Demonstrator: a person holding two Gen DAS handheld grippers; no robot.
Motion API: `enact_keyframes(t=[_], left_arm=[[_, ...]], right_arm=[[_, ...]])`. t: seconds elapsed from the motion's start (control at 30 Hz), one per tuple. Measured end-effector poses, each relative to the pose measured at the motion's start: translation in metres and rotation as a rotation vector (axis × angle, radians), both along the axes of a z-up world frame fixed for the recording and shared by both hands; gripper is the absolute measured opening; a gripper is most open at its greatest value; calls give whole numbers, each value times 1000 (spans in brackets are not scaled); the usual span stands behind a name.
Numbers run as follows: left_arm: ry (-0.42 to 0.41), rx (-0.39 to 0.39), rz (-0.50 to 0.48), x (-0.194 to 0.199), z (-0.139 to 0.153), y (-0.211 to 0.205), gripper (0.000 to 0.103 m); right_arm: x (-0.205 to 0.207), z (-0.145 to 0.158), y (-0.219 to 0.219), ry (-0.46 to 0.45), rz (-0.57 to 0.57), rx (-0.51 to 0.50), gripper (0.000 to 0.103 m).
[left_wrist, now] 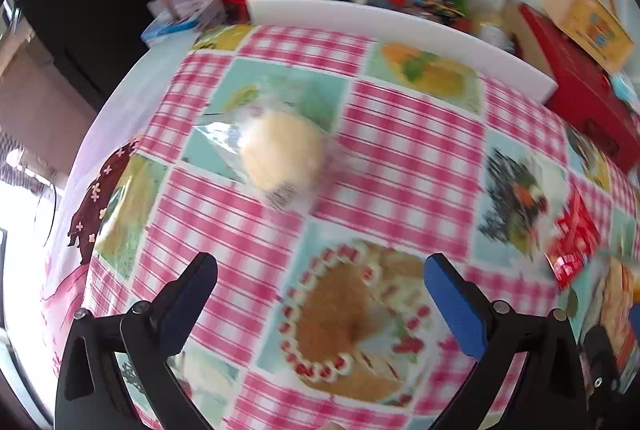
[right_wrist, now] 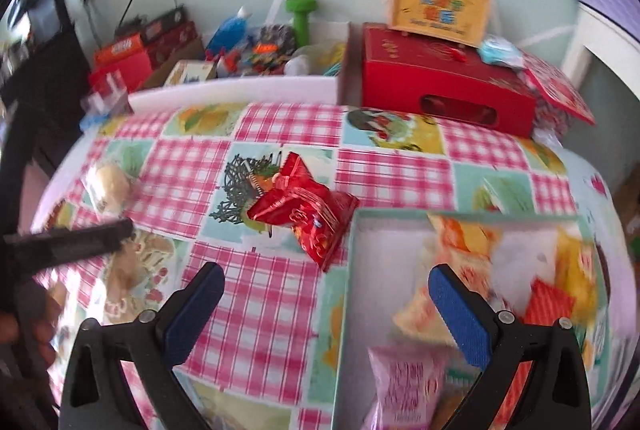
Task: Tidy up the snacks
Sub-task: 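Withdraw both open tools from the tray toward the remaining snacks, then grasp the wrapped round bun with the left tool while the right tool grasps the red crinkly packet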
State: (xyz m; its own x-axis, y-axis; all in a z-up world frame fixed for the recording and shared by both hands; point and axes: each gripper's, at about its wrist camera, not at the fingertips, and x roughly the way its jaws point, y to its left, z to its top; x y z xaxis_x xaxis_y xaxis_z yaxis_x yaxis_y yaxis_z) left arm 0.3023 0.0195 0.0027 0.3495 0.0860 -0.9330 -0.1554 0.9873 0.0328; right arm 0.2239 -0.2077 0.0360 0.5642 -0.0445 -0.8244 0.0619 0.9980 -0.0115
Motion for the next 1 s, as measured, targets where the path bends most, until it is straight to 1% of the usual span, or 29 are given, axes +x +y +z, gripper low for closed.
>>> enact_keyframes(t=[0.1, 0.23, 0.3, 0.43, 0.47, 0.5, 0.57, 0.63, 0.67, 0.7, 0.73, 0.8, 0.87, 0.97, 1.0], left_arm=[[25, -10, 37, 16, -4, 20, 103], [36, 19, 23, 37, -8, 29, 103], [53, 30, 14, 48, -15, 33, 103], [78, 0, 15, 62, -29, 37, 102], [77, -2, 12, 64, -31, 37, 102], [76, 0, 8, 66, -33, 37, 102], [73, 1, -3, 69, -35, 35, 101], [71, -14, -11, 71, -37, 34, 96], [71, -17, -12, 74, -37, 35, 90], [70, -18, -13, 75, -37, 34, 83], [63, -24, -16, 75, -36, 34, 80], [54, -24, -23, 75, -34, 32, 73], [50, -23, -27, 74, -33, 30, 70], [41, -39, -25, 70, -31, 28, 59], [41, -36, -24, 69, -31, 27, 58]], right_arm=[[20, -10, 6, 50, 44, -13, 103], [44, -29, 19, 98, 96, -126, 103], [55, -37, 24, 116, 109, -176, 103], [69, -47, 26, 126, 121, -216, 103], [72, -48, 25, 126, 121, -224, 99], [76, -49, 25, 126, 122, -229, 94], [81, -50, 26, 124, 128, -234, 89], [85, -52, 27, 126, 136, -232, 88], [86, -53, 27, 125, 139, -232, 83], [87, -53, 28, 123, 140, -231, 76], [90, -53, 29, 123, 140, -230, 73], [91, -53, 30, 120, 142, -232, 70], [91, -53, 31, 114, 145, -223, 67], [89, -51, 30, 102, 142, -210, 65], [88, -50, 30, 98, 143, -205, 65]])
